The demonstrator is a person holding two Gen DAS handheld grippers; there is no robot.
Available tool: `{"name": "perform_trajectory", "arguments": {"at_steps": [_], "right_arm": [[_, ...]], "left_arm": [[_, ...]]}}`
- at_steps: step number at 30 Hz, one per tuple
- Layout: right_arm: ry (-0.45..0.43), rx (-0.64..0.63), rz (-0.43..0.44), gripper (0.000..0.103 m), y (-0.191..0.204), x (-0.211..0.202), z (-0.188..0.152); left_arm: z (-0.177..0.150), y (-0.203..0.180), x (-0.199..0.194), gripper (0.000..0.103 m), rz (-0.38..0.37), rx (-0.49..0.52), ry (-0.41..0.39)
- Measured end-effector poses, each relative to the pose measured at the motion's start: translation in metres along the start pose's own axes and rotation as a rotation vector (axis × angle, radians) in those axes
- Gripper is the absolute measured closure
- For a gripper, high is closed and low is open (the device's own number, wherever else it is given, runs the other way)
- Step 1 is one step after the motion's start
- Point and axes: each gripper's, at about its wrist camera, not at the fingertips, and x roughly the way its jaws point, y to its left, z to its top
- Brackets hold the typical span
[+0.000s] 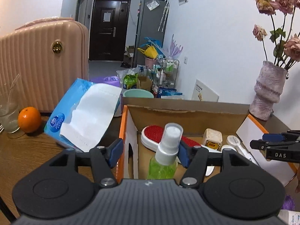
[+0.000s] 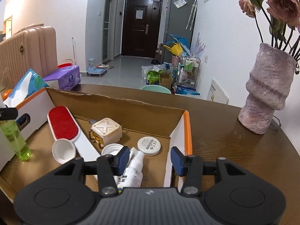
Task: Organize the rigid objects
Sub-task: 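Lower both bottles into the box and open both tools, then withdraw both tools up from the box back over the table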
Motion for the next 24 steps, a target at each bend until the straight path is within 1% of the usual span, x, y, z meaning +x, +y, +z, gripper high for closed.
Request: {"name": "perform_trajectory", "arguments": {"at_steps": [4,6,7,9,13,17,20,24], "right_arm": [[-0.036,0.001,0.009,0.055,0.002,-0.018,0.004],[-0.061,0.010,0.014,0.052,0.002,-0.033,0.005],[-0.071,0.007,0.017,0.051,0.004,-0.041,0.005],[-0.082,0.002,0.008,0.050,0.004,-0.057,0.005],[-0.099,-0.033,-0.015,0.050,0.006,-0.094,0.004],[-0.144,-0.040,-0.028,0.048,0.006,-0.143,0.004],[-0.174,-0.057,-0.034,0.045,0.012,-0.185,0.001],[-0.212,-0.064,-0.026,0.041,0.024,-0.234,-0.009]], "left_arm": [[0.008,-0.002,-0.018,0.041,0.006,0.010,-0.054],[0.015,-0.003,-0.029,0.037,-0.005,0.012,-0.083],[0.020,-0.003,-0.036,0.037,-0.014,0.017,-0.096],[0.027,-0.005,-0.051,0.037,-0.018,0.025,-0.125],[0.037,-0.006,-0.083,0.037,-0.024,0.029,-0.158],[0.042,-0.001,-0.126,0.037,-0.034,-0.002,-0.183],[0.041,-0.003,-0.162,0.037,-0.052,0.006,-0.202],[0.032,-0.011,-0.215,0.029,-0.067,0.042,-0.249]]}}
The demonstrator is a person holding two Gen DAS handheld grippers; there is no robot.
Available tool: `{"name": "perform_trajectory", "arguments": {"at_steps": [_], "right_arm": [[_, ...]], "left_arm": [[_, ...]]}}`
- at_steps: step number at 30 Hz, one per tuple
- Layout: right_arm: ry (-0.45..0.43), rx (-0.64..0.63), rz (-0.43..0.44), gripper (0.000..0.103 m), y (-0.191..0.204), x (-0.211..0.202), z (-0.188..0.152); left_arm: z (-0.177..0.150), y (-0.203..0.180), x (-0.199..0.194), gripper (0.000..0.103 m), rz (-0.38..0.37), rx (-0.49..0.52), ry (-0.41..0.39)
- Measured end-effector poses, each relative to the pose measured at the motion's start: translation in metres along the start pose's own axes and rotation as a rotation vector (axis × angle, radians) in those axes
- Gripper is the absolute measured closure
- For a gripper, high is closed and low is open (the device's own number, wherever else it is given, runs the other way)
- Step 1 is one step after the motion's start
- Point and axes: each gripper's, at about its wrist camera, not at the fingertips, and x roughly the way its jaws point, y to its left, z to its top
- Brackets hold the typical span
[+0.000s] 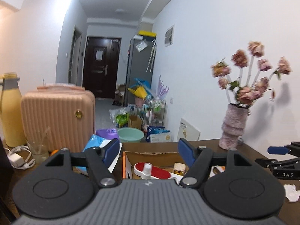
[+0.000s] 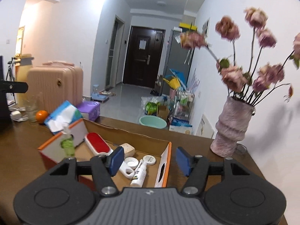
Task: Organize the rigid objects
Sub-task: 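Withdraw both tools up from the box back over the table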
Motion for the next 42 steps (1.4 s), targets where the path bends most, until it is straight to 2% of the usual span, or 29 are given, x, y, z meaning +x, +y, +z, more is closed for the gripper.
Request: {"name": "perform_trajectory", "arguments": {"at_steps": [3,12,17,22,26,29,34,42], "right_arm": [[-0.026,0.007,0.016,0.038,0.008,-0.038,-0.008],[-0.077,-0.023,0.049,0.031,0.046,-0.131,-0.052],[-0.099,-0.008,0.046,0.026,0.062,-0.170,-0.079],[-0.099,0.063,0.043,0.022,0.069,-0.203,-0.112],[-0.077,0.077,0.012,0.021,0.077,-0.224,-0.140],[-0.066,0.071,0.023,0.015,0.075,-0.236,-0.154],[-0.044,0.082,-0.026,0.015,0.072,-0.229,-0.157],[-0.028,0.103,0.000,0.015,0.070,-0.219,-0.165]], "left_arm": [[-0.008,-0.010,-0.037,0.026,-0.005,0.020,-0.014],[-0.064,-0.046,-0.135,0.017,-0.036,0.098,-0.033],[-0.089,-0.060,-0.185,0.006,-0.044,0.145,-0.089],[-0.114,-0.059,-0.222,0.004,-0.048,0.071,-0.085],[-0.144,-0.060,-0.242,0.004,0.005,0.041,-0.033],[-0.160,-0.058,-0.250,0.001,0.001,0.048,-0.010],[-0.166,-0.055,-0.235,0.001,0.057,0.037,0.036],[-0.174,-0.057,-0.228,0.001,0.029,0.032,0.062]]}}
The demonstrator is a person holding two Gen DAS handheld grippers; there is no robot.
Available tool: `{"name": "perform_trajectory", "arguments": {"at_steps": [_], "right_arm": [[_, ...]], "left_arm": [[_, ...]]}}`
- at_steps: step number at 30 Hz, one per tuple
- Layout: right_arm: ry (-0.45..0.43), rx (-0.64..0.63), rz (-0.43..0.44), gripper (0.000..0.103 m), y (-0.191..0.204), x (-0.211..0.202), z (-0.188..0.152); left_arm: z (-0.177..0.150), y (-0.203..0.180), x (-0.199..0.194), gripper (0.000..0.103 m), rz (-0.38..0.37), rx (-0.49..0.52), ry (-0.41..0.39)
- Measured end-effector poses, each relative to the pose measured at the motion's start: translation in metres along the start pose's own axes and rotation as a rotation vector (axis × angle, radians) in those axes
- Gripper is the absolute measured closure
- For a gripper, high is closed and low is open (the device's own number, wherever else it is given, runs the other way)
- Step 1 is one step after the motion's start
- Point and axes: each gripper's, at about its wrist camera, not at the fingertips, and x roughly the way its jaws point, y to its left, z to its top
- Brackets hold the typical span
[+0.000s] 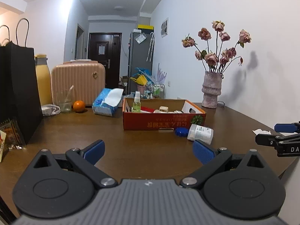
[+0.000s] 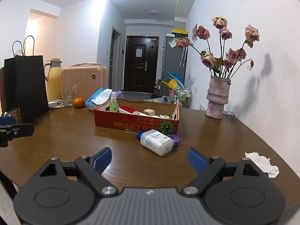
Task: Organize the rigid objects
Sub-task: 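Withdraw both tools up from the box back over the table, then grasp the white pill bottle with both tools together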
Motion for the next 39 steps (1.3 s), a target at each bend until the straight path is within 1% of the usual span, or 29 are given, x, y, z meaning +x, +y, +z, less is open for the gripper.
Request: {"name": "perform_trajectory", "arguments": {"at_steps": [9,16,22,24,27,28,29,30,31,33,35,37,38,39], "right_arm": [[0.062,0.038,-0.002,0.015,-0.009,0.031,-0.015],[0.127,0.066,-0.007,0.016,-0.022,0.069,-0.024],[0.161,0.102,0.003,0.016,-0.036,0.106,-0.021],[0.160,0.124,0.015,0.018,-0.040,0.117,-0.019],[0.156,0.200,0.050,0.022,-0.054,0.137,-0.012],[0.157,0.234,0.067,0.022,-0.059,0.146,-0.010],[0.161,0.263,0.081,0.025,-0.063,0.155,-0.008],[0.165,0.287,0.089,0.031,-0.067,0.164,-0.006],[0.165,0.306,0.094,0.033,-0.070,0.172,-0.004],[0.165,0.338,0.095,0.041,-0.077,0.188,0.000],[0.171,0.366,0.101,0.046,-0.083,0.205,0.003],[0.177,0.394,0.112,0.049,-0.088,0.221,0.004],[0.183,0.405,0.116,0.053,-0.090,0.227,0.004],[0.193,0.419,0.124,0.056,-0.091,0.236,0.003]], "left_arm": [[-0.015,-0.009,0.037,0.001,-0.025,-0.001,0.091],[-0.019,-0.016,0.083,0.001,-0.035,-0.007,0.171],[-0.015,-0.020,0.127,0.001,-0.035,-0.014,0.220],[-0.011,-0.020,0.143,0.001,-0.052,-0.030,0.234],[0.000,-0.023,0.170,0.002,-0.097,-0.060,0.248],[0.005,-0.026,0.180,0.007,-0.115,-0.065,0.250],[0.009,-0.029,0.191,0.011,-0.132,-0.067,0.251],[0.014,-0.033,0.203,0.022,-0.149,-0.067,0.258],[0.018,-0.038,0.215,0.031,-0.167,-0.064,0.270],[0.026,-0.047,0.238,0.034,-0.224,-0.063,0.277],[0.032,-0.055,0.264,0.035,-0.255,-0.072,0.300],[0.035,-0.061,0.288,0.040,-0.301,-0.091,0.322],[0.035,-0.063,0.299,0.041,-0.321,-0.101,0.337],[0.033,-0.066,0.308,0.046,-0.330,-0.112,0.353]]}}
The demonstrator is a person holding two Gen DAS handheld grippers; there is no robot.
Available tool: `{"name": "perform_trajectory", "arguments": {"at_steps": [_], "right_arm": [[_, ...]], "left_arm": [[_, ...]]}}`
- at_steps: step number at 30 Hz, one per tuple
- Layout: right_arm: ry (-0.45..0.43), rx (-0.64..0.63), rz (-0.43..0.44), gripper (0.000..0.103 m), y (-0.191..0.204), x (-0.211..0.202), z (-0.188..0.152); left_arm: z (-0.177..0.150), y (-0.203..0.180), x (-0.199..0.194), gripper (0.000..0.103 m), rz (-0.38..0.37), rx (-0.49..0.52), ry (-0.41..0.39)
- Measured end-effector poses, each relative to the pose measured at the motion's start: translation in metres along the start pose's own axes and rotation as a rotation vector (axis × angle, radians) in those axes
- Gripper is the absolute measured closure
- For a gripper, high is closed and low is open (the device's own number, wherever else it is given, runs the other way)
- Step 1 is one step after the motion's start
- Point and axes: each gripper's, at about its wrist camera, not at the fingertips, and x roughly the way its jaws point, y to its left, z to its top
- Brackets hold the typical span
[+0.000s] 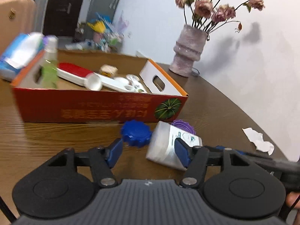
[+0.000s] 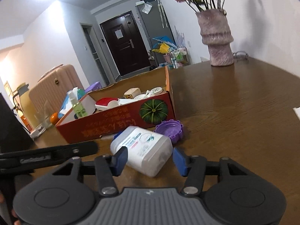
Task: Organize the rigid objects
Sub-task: 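Grasp the white pill bottle with both tools together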
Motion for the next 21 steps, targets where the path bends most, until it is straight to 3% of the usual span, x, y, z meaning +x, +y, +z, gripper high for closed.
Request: {"name": "perform_trajectory", "arguments": {"at_steps": [6,10,14,21], "right_arm": [[0.023,0.087,0.083,0.059,-0.011,0.027,-0.001],[0.019,0.069,0.066,0.068,-0.005,0.024,0.001],[0.010,0.032,0.038,0.076,0.004,0.005,-0.002],[0.011,-0.051,0.084,0.079,0.040,-0.042,-0.020]], "left_arm": [[-0.001,0.018,0.033,0.062,-0.129,-0.132,0.042],[-0.008,0.010,0.026,0.064,-0.136,-0.098,0.031],[-0.019,0.005,0.006,0.069,-0.144,-0.108,0.041],[-0.055,0.005,-0.063,0.069,-0.127,-0.190,-0.025]]}}
